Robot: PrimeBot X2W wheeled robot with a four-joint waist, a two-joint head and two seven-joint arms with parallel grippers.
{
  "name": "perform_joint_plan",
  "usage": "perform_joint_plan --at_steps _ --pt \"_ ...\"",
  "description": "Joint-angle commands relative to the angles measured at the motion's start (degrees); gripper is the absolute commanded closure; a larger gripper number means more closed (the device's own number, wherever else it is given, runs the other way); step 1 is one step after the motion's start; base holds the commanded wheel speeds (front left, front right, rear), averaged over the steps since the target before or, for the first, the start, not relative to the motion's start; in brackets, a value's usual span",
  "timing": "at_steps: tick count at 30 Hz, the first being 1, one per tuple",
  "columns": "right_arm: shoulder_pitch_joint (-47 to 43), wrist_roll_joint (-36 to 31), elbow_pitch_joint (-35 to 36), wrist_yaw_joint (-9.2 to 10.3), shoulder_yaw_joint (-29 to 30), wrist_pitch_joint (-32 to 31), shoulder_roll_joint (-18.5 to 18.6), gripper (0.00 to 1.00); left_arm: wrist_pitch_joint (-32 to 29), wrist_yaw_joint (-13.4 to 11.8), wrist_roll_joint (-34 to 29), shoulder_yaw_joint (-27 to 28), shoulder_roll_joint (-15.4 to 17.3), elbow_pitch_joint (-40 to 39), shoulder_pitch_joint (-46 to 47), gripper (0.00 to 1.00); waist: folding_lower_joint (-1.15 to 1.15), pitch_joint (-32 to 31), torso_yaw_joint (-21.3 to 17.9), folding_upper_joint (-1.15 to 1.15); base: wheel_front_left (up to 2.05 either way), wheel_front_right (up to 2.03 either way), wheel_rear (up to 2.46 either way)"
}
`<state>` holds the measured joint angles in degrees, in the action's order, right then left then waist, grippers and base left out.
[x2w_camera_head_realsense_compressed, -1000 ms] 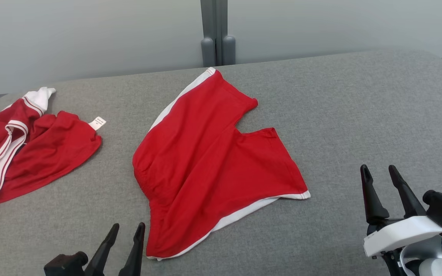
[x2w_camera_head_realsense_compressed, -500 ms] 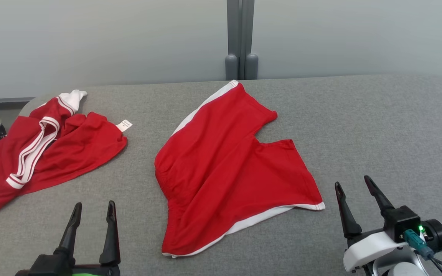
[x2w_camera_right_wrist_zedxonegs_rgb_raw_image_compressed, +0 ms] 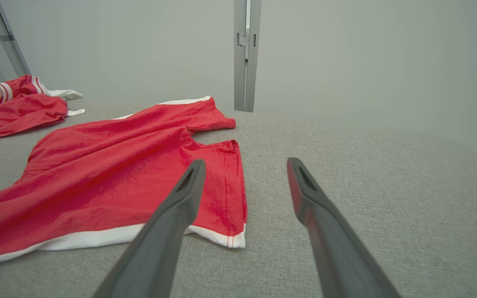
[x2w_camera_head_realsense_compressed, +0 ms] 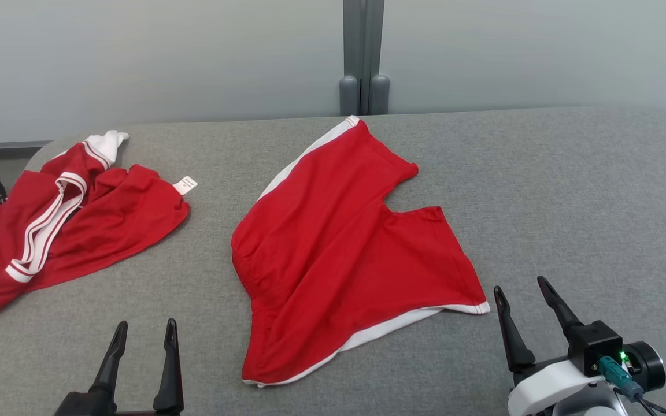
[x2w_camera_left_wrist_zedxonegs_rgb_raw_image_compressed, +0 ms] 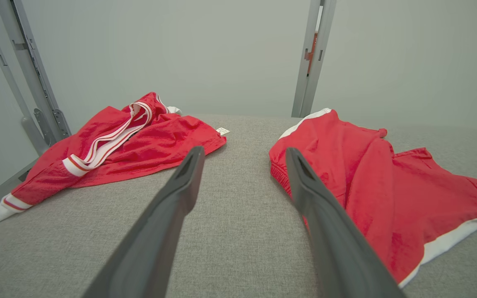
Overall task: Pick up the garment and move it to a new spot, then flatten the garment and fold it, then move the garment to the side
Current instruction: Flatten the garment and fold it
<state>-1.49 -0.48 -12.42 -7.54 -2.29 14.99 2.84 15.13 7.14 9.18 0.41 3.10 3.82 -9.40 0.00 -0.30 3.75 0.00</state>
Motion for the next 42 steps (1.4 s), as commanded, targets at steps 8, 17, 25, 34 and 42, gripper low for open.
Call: perform_joint_plan --at_steps 8,17,25,34,42 --pt "0.3 1.1 0.1 0.1 0.3 0.3 0.1 0.0 0.0 0.5 0.1 -1.1 -0.2 0.6 1.4 0.0 0.0 0.9 -0.8 0.0 0.0 0.0 0.0" --pt "5.6 0.1 -7.9 0.09 -2.5 -6.2 0.0 0.0 -3.3 0.4 4.7 -10.3 4.5 8.9 0.7 0.0 0.0 1.6 -1.1 0.0 0.0 0.0 0.0" --pt "12.8 -2.7 -10.6 0.1 -5.6 -29.4 1.6 0.0 -19.8 0.4 10.4 -15.5 8.6 4.4 3.2 0.0 0.0 4.3 -0.2 0.0 0.0 0.0 0.0" --pt "15.9 -4.5 -8.7 0.1 -5.5 -37.0 1.8 0.0 -28.5 0.4 12.8 -19.4 8.7 0.6 6.8 0.0 0.0 9.2 0.7 0.0 0.0 0.0 0.0" --pt "15.6 -4.3 -8.5 0.1 -5.9 -38.1 1.6 0.0 -31.0 0.4 14.0 -20.1 10.2 0.8 6.5 0.0 0.0 10.9 0.3 0.0 0.0 0.0 0.0"
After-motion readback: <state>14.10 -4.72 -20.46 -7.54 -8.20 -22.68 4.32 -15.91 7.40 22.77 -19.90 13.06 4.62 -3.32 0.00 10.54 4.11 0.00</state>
